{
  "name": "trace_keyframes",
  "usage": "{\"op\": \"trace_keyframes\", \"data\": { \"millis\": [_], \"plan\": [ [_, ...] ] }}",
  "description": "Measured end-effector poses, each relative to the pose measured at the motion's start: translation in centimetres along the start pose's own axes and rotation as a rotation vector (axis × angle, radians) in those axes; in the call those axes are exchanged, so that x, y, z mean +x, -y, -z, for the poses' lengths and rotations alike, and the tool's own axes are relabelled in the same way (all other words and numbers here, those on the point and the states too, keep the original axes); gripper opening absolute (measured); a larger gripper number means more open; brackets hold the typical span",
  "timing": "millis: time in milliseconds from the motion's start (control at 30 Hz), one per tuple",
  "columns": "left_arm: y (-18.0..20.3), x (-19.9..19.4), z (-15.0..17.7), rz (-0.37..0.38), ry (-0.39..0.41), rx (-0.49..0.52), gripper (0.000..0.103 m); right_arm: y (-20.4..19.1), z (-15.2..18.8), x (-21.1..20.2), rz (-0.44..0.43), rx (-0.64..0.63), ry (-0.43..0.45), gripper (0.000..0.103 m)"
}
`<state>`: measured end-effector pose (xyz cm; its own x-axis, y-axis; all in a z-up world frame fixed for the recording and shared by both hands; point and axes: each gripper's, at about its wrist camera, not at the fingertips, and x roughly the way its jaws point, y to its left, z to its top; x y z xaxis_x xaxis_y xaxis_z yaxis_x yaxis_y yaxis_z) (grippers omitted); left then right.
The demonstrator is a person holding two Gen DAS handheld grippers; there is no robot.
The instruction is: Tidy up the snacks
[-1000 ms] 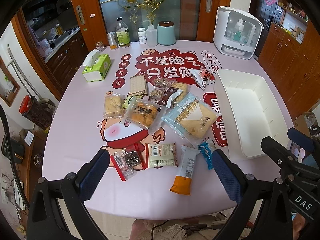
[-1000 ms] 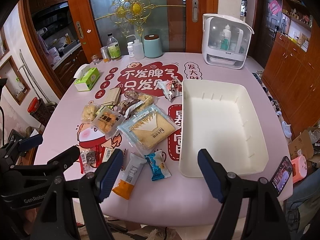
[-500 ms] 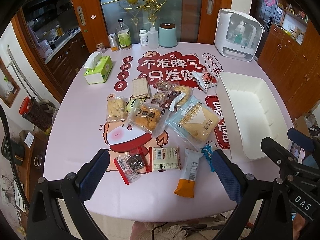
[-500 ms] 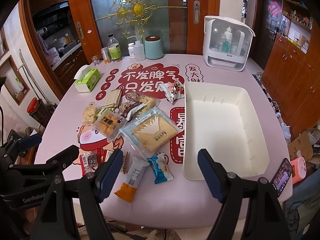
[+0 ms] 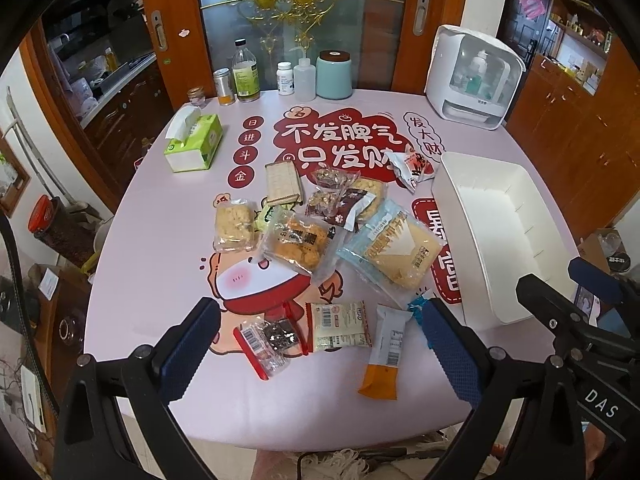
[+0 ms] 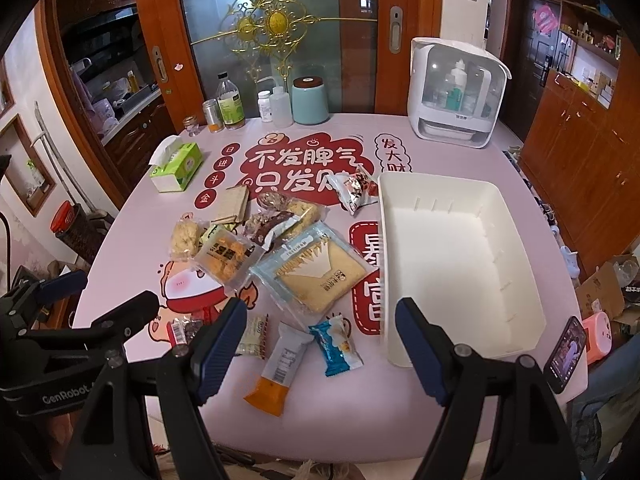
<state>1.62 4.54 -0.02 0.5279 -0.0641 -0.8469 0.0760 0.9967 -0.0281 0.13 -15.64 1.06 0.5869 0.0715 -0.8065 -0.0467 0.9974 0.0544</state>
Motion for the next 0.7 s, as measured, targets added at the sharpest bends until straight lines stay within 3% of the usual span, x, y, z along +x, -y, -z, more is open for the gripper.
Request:
{"op": "trace_keyframes", "data": {
  "millis": [333,500,700],
  "plan": [
    [-3.8,0.9,-2.3,0.015,-0.019,0.056,0.1,-2.5,-0.2,0.8,0.009,0.075,-0.013,0.077],
    [-6.6,3.1,-3.2,-0.014,-0.019,0.102,0.1,-2.8,0.9,3.3,0.044,0.127,-0.084,0.077],
    [-9.3,8.5,-2.4,0.028,-0.146,0.152,0.1,-2.6,3.8,8.0,0.056,0.187,-0.213,0.077]
  ]
}}
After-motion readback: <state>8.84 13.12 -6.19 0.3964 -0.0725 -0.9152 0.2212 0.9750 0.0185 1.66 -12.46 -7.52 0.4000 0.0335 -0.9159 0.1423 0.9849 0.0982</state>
